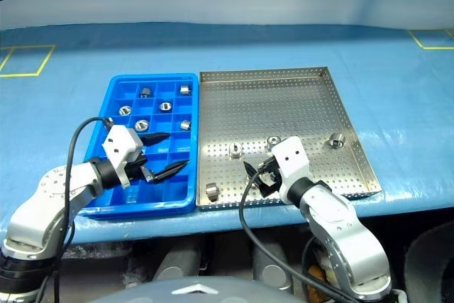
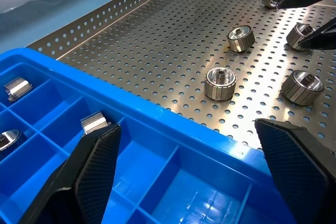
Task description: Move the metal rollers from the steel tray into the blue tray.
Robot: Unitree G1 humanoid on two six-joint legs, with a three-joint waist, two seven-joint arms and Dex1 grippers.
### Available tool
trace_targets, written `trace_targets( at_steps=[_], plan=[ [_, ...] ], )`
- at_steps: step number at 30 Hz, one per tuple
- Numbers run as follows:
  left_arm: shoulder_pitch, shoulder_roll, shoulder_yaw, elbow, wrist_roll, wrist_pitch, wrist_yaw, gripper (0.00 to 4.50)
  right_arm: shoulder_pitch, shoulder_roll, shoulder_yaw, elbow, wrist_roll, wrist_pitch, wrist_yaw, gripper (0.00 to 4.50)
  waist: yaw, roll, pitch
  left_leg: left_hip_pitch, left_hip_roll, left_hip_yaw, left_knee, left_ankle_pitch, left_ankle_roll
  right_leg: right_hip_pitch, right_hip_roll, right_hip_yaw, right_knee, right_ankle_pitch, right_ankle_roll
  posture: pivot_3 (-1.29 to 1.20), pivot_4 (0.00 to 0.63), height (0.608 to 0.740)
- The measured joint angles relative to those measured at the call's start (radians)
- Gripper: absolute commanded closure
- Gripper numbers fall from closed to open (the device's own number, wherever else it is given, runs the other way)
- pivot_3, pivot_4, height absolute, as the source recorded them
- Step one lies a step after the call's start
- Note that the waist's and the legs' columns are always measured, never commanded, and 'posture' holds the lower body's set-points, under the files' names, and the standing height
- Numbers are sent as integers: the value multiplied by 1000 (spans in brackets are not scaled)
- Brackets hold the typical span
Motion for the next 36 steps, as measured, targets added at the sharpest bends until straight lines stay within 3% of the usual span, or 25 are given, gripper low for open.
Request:
trace_targets(
  at_steps=[13, 18, 23, 29, 36],
  plan=[
    [-16, -10, 0, 0, -8, 20, 8, 37, 0, 4, 0, 0, 0, 2, -22, 0, 1, 0, 0, 0, 0, 0, 0, 0, 0, 0, 0, 0, 0, 0, 0, -8, 150, 740],
    [-239, -12, -26, 19, -55, 77, -34, 37, -12, 30, -25, -7, 21, 29, -39, 0, 6, -1, 0, 0, -1, -1, 3, 0, 0, 2, 1, -1, 0, 1, 1, -6, 150, 740],
    [-529, 7, -225, 209, -1, 81, -210, 37, -20, 48, -71, -19, 54, 96, -48, 0, -3, 0, 1, 0, -2, 0, 4, 0, 2, 3, 0, 0, 0, 2, 3, -42, 150, 740],
    [-822, -88, -478, 608, 159, -16, -434, 37, -4, 64, -101, -51, 68, 133, -75, 0, -19, 0, 1, -1, -2, 0, 3, 0, 3, 2, 1, 0, 0, 4, 6, -107, 150, 740],
    [-926, -215, -605, 938, 326, -168, -532, 37, 45, 92, -109, -80, 65, 132, -118, 0, -49, 1, 1, -3, -2, 2, 3, -1, 4, -1, 0, 2, 0, 4, 7, -157, 150, 740]
  ],
)
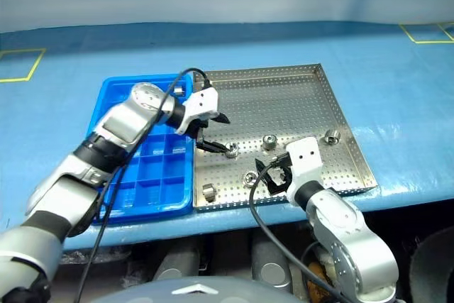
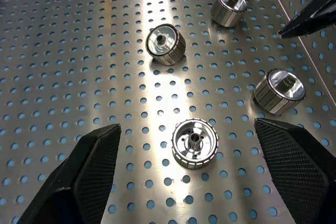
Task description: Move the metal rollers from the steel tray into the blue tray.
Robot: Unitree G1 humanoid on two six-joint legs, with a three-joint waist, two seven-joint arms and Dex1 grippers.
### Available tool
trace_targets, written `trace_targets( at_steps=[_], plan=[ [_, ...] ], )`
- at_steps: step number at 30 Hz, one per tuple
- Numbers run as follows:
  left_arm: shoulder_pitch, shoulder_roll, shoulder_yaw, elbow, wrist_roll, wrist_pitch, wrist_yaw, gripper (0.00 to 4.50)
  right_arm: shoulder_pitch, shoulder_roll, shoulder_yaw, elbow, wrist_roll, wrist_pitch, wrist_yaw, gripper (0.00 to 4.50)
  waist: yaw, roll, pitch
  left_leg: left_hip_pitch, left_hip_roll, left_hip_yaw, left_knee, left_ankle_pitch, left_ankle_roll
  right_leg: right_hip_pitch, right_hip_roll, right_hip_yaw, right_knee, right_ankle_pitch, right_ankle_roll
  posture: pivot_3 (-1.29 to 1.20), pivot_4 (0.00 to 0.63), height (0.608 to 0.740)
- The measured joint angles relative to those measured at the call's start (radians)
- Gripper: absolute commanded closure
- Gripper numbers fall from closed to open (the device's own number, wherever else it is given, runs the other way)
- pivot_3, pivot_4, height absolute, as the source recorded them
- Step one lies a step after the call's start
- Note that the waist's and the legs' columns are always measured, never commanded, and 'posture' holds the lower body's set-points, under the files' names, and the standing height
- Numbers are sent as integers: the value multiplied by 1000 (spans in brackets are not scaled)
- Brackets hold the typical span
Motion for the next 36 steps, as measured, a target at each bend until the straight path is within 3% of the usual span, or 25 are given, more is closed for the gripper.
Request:
trace_targets(
  at_steps=[9, 12, 19, 24, 28, 34, 36],
  plan=[
    [-18, -78, -52, 176, 143, -130, -56, 37, 27, 10, 0, -16, -5, -10, -33, 0, -17, 0, 0, -1, 0, 1, 4, 0, 1, 0, 0, 1, 0, 1, 3, -170, 150, 740],
    [-18, -100, -48, 212, 174, -156, -39, 578, 28, 10, 0, -16, -5, -14, -37, 0, -18, 0, 0, -1, 0, 1, 5, -1, 1, 0, 0, 1, 0, 2, 4, -170, 150, 740],
    [-18, -127, 10, 238, 180, -166, 19, 2797, 27, 10, 3, -15, -8, -29, -39, 0, -18, 0, 0, -2, 0, 1, 6, -1, 2, 0, 0, 1, 0, 2, 5, -150, 150, 740],
    [-12, -91, 109, 180, 162, -139, 49, 2794, 4, 9, 14, -10, -8, -33, -37, 0, -18, 0, 0, -2, 0, 1, 6, -1, 2, -1, 0, 1, 1, 3, 5, -97, 150, 740],
    [34, 0, 229, 3, 123, -61, 87, 2794, -57, 21, 47, 11, -8, -33, -38, 0, -18, 1, 0, -2, 1, 1, 5, -1, 1, -1, 0, 2, 1, 3, 4, -63, 150, 740],
    [233, 178, 431, -340, 76, 133, 187, 2794, -183, 51, 150, 92, -13, -40, -35, 0, 1, 1, 1, -1, 0, 0, 3, 0, 1, -1, 0, 2, 2, 3, 2, 29, 150, 740],
    [382, 228, 559, -480, 68, 229, 274, 2794, -263, 69, 218, 161, -31, -52, -30, 0, -1, 2, 1, 0, 0, 1, 3, 0, 1, -2, -1, 4, 1, 4, 1, 67, 150, 740]
  ],
)
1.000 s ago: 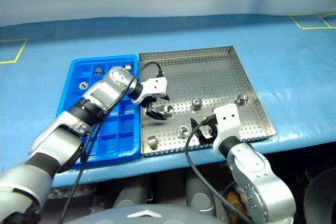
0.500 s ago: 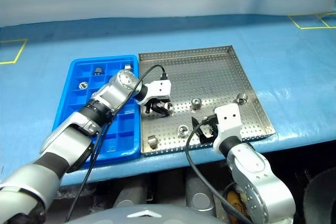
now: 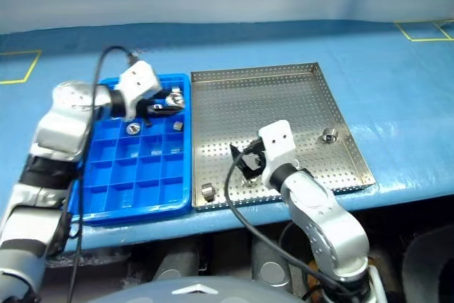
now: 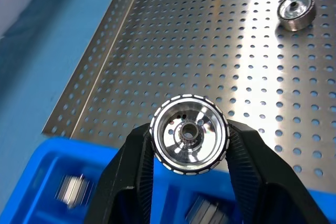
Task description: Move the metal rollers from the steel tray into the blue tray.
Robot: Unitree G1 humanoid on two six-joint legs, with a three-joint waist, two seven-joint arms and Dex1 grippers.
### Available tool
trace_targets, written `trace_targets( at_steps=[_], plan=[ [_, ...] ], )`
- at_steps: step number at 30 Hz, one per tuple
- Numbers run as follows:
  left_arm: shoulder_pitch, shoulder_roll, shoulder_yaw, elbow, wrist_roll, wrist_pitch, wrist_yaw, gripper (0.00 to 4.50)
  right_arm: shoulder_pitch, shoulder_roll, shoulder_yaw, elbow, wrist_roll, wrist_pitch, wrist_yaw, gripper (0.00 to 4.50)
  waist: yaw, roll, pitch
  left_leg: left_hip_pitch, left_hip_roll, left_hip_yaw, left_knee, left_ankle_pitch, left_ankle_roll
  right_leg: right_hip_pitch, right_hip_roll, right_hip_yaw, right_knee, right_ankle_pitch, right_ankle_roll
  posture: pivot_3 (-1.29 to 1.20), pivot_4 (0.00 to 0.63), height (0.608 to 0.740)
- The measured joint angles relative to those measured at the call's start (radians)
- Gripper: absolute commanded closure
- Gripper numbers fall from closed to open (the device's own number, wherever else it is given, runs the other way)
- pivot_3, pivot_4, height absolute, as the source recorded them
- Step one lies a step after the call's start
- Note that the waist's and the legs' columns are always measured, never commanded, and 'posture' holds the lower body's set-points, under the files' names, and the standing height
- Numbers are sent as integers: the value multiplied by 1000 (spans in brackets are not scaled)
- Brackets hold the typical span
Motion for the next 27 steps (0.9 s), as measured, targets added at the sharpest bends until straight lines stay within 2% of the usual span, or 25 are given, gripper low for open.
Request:
trace_targets(
  at_steps=[5, 12, 20, 27],
  plan=[
    [254, 15, 194, -198, -12, 150, 139, 2794, -100, 2, 110, 112, -18, -50, 54, 0, 46, -1, 0, 0, 0, -3, -1, 0, -1, 0, 0, -3, -1, 0, -2, 129, 150, 740],
    [448, -5, 250, -321, -9, 236, 289, 2794, -173, -15, 210, 228, -33, -122, 158, 0, 97, -1, 0, 2, 0, -5, 0, 1, -3, 0, 0, -5, -1, -1, -1, 174, 150, 740],
    [475, -51, 246, -338, -18, 243, 381, 2794, -180, 4, 250, 261, -42, -170, 212, 0, 104, -1, 0, 2, 0, -6, -2, 3, -6, 1, 1, -6, 0, -1, -3, 150, 150, 740],
    [422, -36, 181, -300, -5, 263, 428, 2794, -159, 8, 256, 263, -52, -178, 210, 0, 99, -1, 0, 2, 0, -6, -5, 4, -7, 1, 1, -6, 0, -1, -6, 120, 150, 740]
  ],
)
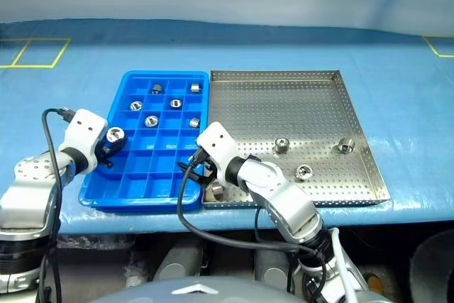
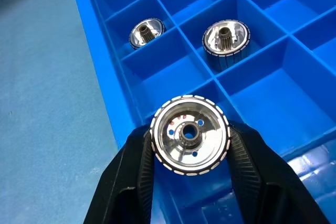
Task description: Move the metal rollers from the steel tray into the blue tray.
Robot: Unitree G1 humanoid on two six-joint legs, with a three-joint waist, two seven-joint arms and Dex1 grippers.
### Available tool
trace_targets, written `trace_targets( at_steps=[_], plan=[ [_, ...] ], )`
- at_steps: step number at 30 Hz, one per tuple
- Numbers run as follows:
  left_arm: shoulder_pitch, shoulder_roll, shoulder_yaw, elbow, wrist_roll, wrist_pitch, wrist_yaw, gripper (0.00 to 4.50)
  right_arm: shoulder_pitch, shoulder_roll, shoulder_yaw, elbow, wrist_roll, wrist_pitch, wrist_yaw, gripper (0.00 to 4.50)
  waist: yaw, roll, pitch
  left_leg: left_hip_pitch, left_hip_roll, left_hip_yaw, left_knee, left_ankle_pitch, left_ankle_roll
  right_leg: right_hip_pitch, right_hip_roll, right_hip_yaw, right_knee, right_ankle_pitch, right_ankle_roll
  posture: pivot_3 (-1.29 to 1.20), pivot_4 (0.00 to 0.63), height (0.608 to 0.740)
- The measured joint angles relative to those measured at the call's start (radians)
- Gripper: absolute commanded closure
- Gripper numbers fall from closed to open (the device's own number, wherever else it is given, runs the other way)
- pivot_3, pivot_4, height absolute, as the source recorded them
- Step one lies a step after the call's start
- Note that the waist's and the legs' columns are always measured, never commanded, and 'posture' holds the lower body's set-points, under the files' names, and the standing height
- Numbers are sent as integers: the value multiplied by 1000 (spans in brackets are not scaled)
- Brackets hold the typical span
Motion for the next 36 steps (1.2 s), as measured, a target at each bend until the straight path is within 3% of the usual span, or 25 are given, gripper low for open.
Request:
trace_targets(
  at_steps=[3, 12, 19, 24, 32, 36],
  plan=[
    [-47, 18, -43, 50, 12, -1, 18, 2794, 17, 2, -3, -1, -4, 0, -9, 0, -4, 0, 0, 0, 0, 0, 0, 1, -1, 0, 0, 0, 0, 0, 0, 89, 150, 740],
    [-150, 119, -112, 85, -9, 37, -80, 22, 91, -46, -105, -129, -6, 25, -49, 0, -21, 0, 0, 0, 0, -1, -2, 3, -2, 0, -1, -2, 0, -2, 1, -9, 150, 740],
    [-390, 161, -247, 179, -63, -163, -300, 22, 166, -103, -203, -245, 4, 81, -69, 0, -44, 0, 0, 0, 0, 1, -2, 3, -1, 0, -1, -1, -1, -2, 1, -57, 150, 740],
    [-608, 24, -375, 360, -99, -394, -494, 22, 256, -145, -289, -333, 11, 125, -85, 0, -62, 1, 0, -1, 0, 4, -1, 2, 2, 0, -1, 1, -1, -1, 3, -109, 150, 740],
    [-681, -158, -585, 626, -104, -770, -804, 22, 445, -190, -386, -444, 18, 187, -102, 0, -108, 1, 0, -2, 0, 7, 0, 0, 6, -1, -1, 4, -1, -2, 4, -182, 150, 740],
    [-711, -223, -635, 725, -72, -881, -873, 22, 493, -185, -405, -470, 16, 188, -124, 0, -120, 1, 0, -2, 0, 8, 4, -1, 7, 1, 0, 4, -1, -1, 7, -225, 150, 740]
  ],
)
